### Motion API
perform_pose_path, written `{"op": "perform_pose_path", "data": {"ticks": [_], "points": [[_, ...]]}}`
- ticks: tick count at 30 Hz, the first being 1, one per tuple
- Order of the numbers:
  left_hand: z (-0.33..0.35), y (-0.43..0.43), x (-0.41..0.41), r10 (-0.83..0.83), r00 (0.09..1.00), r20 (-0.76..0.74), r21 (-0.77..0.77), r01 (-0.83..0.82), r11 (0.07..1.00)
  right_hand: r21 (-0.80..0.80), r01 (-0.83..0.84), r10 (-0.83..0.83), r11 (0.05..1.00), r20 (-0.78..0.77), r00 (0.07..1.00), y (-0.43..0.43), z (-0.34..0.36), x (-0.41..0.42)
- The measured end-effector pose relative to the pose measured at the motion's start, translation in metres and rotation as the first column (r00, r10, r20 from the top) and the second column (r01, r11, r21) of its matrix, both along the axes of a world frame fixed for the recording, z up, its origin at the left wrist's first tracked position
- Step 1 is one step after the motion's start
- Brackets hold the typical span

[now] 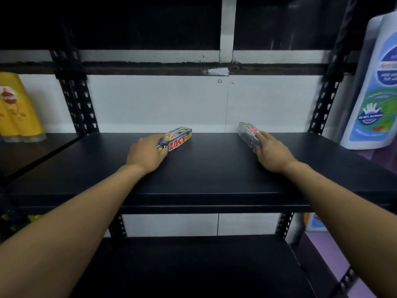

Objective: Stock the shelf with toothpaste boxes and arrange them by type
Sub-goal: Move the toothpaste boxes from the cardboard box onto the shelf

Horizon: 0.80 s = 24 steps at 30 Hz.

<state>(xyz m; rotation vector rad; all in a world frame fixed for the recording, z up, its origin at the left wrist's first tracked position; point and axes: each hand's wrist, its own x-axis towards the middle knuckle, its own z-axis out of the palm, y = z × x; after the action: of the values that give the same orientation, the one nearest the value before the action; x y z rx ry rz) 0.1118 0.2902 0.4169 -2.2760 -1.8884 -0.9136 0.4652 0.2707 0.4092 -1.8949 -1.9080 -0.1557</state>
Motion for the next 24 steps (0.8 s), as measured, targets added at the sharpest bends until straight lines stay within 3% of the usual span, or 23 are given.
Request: {"op": "perform_pose_path", "data": {"ticks": [7,14,19,24], "points": [[-0.016,0.022,-0.001,-0.036,0.999,-0.003,0.077,0.036,0.996,0.119,0.084,-0.080,0.989,-0.034,0.996,0.014,-0.015,0.000],[-0.018,0.028,-0.003,-0.016,1.000,-0.007,0.084,0.016,0.996,0.125,0.125,-0.115,0.984,-0.084,0.990,0.017,-0.016,0.001],[-0.010,0.006,0.001,0.092,0.995,-0.043,0.133,-0.085,0.987,0.152,0.217,-0.191,0.964,-0.171,0.967,-0.003,-0.008,0.000],[-0.001,-0.027,0.013,0.087,0.994,-0.074,0.186,-0.072,0.980,0.179,0.199,-0.179,0.964,-0.121,0.976,-0.036,0.001,-0.012]]}}
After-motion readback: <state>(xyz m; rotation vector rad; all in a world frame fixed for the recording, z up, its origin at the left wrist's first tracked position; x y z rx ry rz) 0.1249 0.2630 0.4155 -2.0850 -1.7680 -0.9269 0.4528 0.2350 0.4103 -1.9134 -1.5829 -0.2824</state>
